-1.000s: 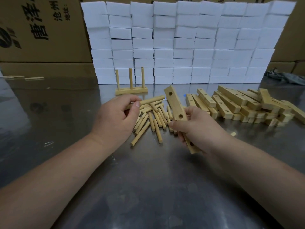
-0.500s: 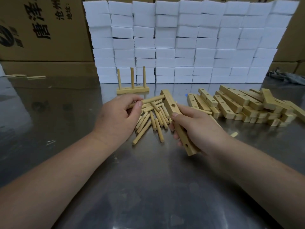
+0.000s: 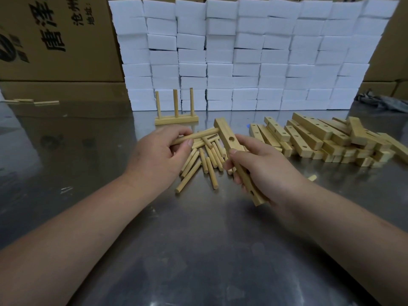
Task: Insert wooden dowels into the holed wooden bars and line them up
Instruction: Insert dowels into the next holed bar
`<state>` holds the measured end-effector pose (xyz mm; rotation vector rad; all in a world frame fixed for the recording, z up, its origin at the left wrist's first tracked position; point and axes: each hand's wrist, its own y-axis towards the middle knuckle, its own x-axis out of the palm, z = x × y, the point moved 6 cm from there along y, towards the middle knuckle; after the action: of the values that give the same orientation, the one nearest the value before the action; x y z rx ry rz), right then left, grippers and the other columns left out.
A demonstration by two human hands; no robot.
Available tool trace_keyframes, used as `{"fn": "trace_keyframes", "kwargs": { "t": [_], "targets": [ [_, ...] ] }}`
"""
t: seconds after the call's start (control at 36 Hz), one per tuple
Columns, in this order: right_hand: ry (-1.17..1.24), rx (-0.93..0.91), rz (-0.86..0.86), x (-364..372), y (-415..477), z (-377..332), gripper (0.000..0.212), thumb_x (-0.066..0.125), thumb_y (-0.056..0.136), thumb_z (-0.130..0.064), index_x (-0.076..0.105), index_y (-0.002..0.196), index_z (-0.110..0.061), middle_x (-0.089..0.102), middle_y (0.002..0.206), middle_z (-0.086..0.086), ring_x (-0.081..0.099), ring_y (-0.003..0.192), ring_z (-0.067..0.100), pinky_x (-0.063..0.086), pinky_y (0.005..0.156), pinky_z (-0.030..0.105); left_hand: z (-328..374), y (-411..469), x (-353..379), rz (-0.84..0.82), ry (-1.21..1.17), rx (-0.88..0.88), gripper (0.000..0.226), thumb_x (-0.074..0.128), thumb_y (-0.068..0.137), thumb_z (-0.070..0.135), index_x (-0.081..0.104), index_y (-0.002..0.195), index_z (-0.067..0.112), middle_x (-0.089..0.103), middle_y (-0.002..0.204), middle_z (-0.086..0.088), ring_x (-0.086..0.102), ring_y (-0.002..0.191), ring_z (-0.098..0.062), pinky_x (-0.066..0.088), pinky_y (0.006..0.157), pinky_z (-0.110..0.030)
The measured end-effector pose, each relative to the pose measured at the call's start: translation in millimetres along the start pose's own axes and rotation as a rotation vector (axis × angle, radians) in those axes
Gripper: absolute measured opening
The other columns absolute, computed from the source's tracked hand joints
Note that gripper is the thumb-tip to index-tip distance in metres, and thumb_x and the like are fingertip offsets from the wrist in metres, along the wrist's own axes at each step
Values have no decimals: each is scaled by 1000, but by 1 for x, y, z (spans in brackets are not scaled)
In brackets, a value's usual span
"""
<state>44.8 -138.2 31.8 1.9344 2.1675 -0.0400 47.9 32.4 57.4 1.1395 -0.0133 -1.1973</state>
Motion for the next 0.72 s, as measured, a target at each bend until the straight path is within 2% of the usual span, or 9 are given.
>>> {"fn": "trace_keyframes", "kwargs": {
  "t": [0.11, 0.17, 0.22, 0.33, 0.44, 0.5, 0.58, 0.72],
  "targets": [
    [-21, -36, -34, 2, -1, -2, 36, 52, 94, -22, 51, 128, -34, 65, 67, -6, 52, 53, 8, 44, 52, 23, -3, 1, 1, 4, 37, -15, 17, 55, 88, 25, 62, 104, 28, 50, 77, 20, 48, 77, 10, 33, 57, -4],
    [-9, -56, -62, 4, -1, -2, 27, 51, 94, -21, 59, 114, -38, 64, 67, -5, 51, 54, 10, 44, 52, 25, -3, 1, 1, 6, 30, -20, 19, 56, 88, 24, 63, 106, 25, 48, 74, 20, 47, 72, 13, 32, 56, 1],
    [9, -72, -91, 5, -1, -3, 24, 51, 94, -20, 62, 100, -40, 63, 68, -4, 51, 54, 11, 43, 51, 25, -3, 0, 1, 4, 11, -21, 15, 56, 88, 24, 60, 101, 31, 50, 74, 19, 48, 72, 11, 34, 55, -2],
    [45, -72, -136, 6, -1, -2, 27, 51, 94, -20, 64, 89, -43, 63, 67, -2, 51, 53, 12, 44, 47, 24, -2, 0, 1, -7, -12, -21, 14, 54, 89, 24, 54, 91, 39, 52, 79, 21, 51, 78, 5, 35, 61, -14],
    [45, -70, -139, 6, -1, 0, 26, 53, 94, -20, 58, 95, -46, 62, 65, -3, 51, 52, 10, 45, 47, 24, -1, 0, 1, -26, -22, -28, 16, 54, 90, 23, 55, 86, 38, 55, 78, 17, 51, 75, -1, 38, 61, -19],
    [64, -84, -155, 7, -2, -2, 31, 53, 94, -19, 64, 90, -48, 61, 65, -3, 51, 51, 10, 44, 46, 24, 0, 0, 2, -29, -49, -34, 18, 54, 90, 22, 56, 84, 39, 56, 77, 15, 52, 73, -3, 41, 61, -21],
    [95, -110, -178, 9, -4, -6, 51, 52, 94, -17, 65, 68, -59, 59, 64, -2, 50, 50, 10, 44, 44, 23, 0, 0, 0, -21, -81, -45, 21, 55, 90, 21, 55, 83, 41, 57, 76, 15, 53, 74, -1, 39, 60, -17],
    [106, -132, -183, 10, -7, -10, 51, 53, 93, -16, 65, 67, -57, 59, 64, -2, 50, 51, 10, 45, 45, 23, -1, 0, 1, -42, -118, -113, 30, 54, 90, 24, 54, 73, 49, 59, 73, 18, 54, 75, 10, 40, 61, -16]
  ]
}}
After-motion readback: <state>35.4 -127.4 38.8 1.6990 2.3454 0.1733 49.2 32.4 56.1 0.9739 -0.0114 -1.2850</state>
